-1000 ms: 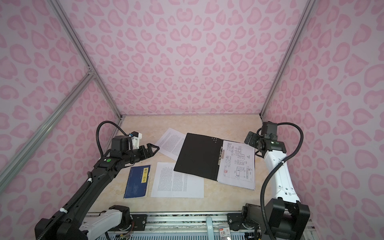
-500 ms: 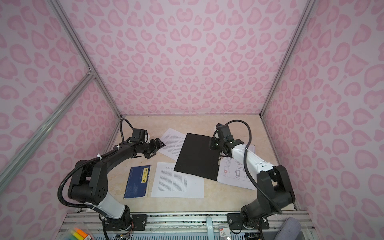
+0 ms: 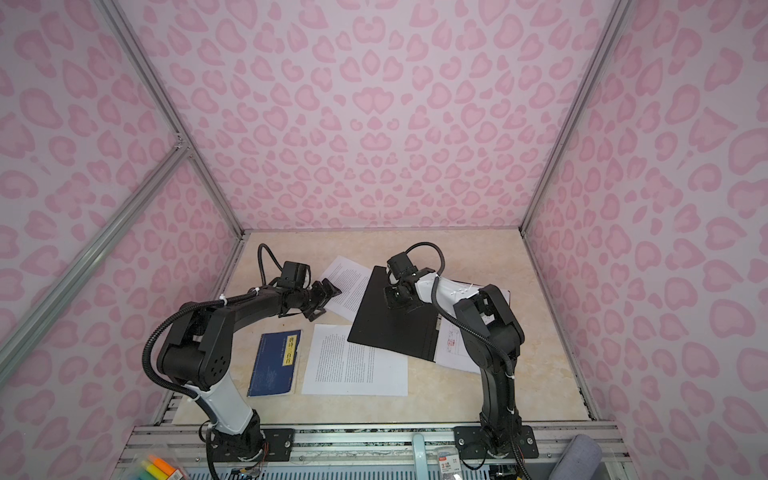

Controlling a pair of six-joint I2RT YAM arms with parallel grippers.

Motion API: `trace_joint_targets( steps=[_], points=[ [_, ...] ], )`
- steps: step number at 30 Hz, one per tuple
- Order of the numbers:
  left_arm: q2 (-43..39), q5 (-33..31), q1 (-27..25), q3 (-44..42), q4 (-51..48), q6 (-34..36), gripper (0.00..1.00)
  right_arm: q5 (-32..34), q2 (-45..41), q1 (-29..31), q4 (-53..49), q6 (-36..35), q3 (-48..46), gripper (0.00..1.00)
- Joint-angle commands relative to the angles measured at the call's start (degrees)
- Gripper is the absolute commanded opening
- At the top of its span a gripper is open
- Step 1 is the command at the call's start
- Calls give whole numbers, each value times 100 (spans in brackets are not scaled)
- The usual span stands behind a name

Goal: Put the files into the folder

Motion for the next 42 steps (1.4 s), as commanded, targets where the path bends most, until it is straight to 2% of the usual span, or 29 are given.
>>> trace_joint_targets(
  steps=[1,9,16,27,31,35,38,40,42],
  points=[
    [-86,27,-22,-45,383,-239,90,71,174,57,-222,-158,71,25],
    [197,146,-160,-57,710,-533,90,163,401,216,-437,-268,265,25],
    [112,-143,-206,-373,659,-1100,91,212,654,275,-804,-310,356,25],
    [441,74,-305,-636,2866,-1712,93,-47,777,309,-730,-291,253,24],
    [319,-122,-355,-691,3077,-1603,91,-189,822,303,-669,-257,232,24],
    [260,-387,-367,-772,2916,-1614,81,-306,831,293,-608,-228,211,23],
    [228,-538,-372,-872,2942,-1695,59,-397,843,282,-575,-195,209,23],
    [245,-578,-375,-890,2990,-1735,49,-461,840,258,-546,-175,202,23],
    [287,-608,-374,-841,2944,-1728,32,-523,831,243,-522,-157,195,23]
  ],
)
